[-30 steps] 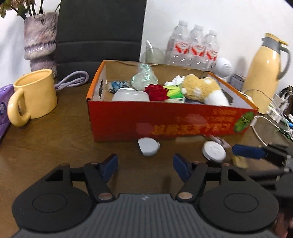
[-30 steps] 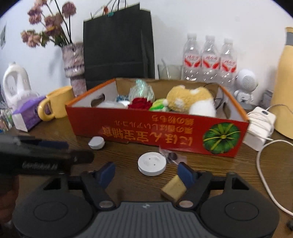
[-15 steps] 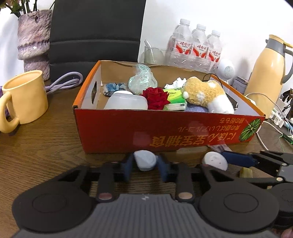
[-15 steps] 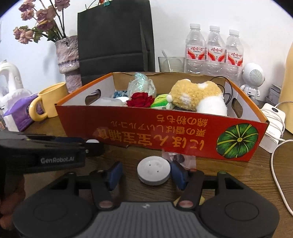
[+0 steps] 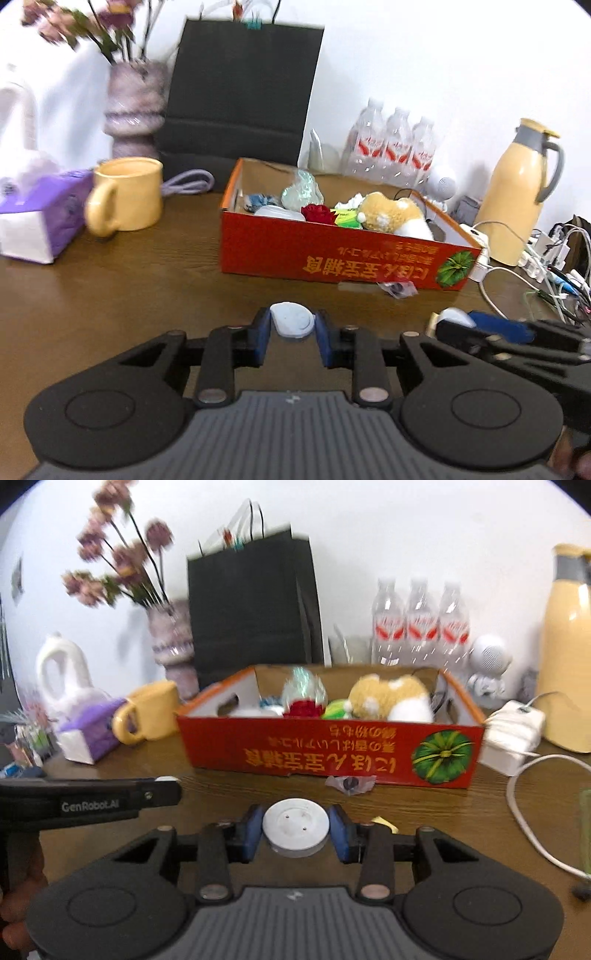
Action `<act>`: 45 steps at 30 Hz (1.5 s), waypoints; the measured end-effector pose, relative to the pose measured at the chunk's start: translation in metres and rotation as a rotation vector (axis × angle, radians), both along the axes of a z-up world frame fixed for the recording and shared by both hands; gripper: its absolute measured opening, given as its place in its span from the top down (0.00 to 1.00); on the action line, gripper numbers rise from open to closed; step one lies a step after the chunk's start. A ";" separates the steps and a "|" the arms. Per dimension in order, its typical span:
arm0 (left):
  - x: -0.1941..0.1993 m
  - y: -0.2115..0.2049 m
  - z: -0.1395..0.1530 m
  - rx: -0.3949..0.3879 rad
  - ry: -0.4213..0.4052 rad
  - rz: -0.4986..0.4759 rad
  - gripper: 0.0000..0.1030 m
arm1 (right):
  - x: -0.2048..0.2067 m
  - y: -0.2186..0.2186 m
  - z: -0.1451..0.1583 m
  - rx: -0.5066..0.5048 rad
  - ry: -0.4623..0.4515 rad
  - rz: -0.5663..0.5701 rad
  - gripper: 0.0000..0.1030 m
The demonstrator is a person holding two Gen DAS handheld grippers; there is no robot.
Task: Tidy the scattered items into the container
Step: 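Grasp a small white item with the left gripper while the right grasps the white disc, then lift both held items and carry them over the box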
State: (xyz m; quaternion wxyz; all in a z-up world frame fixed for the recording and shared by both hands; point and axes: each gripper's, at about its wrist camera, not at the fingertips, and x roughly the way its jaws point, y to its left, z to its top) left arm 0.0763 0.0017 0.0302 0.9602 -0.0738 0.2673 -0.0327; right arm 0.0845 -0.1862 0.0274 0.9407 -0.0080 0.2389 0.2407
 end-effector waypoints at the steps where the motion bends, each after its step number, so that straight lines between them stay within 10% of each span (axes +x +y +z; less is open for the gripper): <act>1: -0.012 -0.002 0.003 0.016 -0.015 -0.005 0.74 | -0.016 -0.006 0.005 0.002 -0.030 -0.002 0.63; 12: -0.116 -0.028 0.017 0.113 -0.173 -0.025 0.74 | -0.120 -0.033 0.020 0.074 -0.184 -0.045 0.63; 27: -0.132 -0.021 0.021 0.090 -0.255 0.013 0.74 | -0.141 -0.042 0.016 0.138 -0.240 -0.065 0.63; 38: -0.012 -0.017 0.052 0.096 -0.286 0.015 0.74 | -0.027 -0.052 0.052 0.223 -0.262 -0.104 0.63; 45: 0.104 -0.015 0.071 0.155 -0.214 -0.012 0.74 | 0.110 -0.060 0.069 0.240 -0.058 -0.142 0.63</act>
